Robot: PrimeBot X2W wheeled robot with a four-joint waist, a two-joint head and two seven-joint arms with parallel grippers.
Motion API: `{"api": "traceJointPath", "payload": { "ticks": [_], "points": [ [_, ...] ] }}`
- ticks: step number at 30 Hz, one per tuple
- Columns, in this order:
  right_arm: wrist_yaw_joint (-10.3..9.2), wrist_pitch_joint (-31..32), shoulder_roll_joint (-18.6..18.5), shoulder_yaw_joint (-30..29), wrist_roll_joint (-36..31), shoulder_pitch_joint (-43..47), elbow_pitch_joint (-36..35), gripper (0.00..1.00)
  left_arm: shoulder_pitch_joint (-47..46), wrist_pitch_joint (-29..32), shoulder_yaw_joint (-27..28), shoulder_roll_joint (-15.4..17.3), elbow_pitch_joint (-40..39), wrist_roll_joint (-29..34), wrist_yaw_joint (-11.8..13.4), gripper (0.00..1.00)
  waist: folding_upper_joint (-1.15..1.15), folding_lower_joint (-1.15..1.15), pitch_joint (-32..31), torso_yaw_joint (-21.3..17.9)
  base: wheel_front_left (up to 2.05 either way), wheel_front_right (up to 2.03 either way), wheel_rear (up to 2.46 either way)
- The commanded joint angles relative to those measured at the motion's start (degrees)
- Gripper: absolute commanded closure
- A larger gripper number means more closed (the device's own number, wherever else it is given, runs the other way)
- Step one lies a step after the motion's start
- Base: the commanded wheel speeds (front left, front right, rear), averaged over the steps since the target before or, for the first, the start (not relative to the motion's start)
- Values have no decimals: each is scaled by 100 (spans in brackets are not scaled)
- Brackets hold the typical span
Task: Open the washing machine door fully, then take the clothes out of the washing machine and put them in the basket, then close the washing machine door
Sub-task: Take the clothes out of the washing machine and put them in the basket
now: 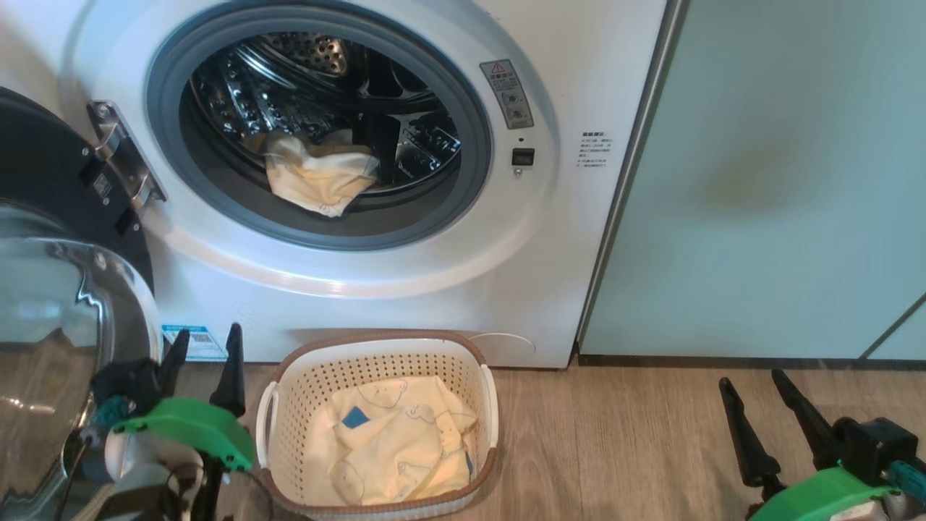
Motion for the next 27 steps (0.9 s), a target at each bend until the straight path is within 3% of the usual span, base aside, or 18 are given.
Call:
{"api": "traceJointPath", "payload": {
  "ticks": [1,27],
  "points": [
    [25,-56,-40,73,9,-94,-178,0,-133,-53,263,110,-211,57,25,0,-1,1,-12,11,0,0,0],
    [25,-56,14,-88,-24,30,-286,0,491,-53,637,39,-459,224,46,0,-1,1,-214,143,0,0,0]
  ]
}}
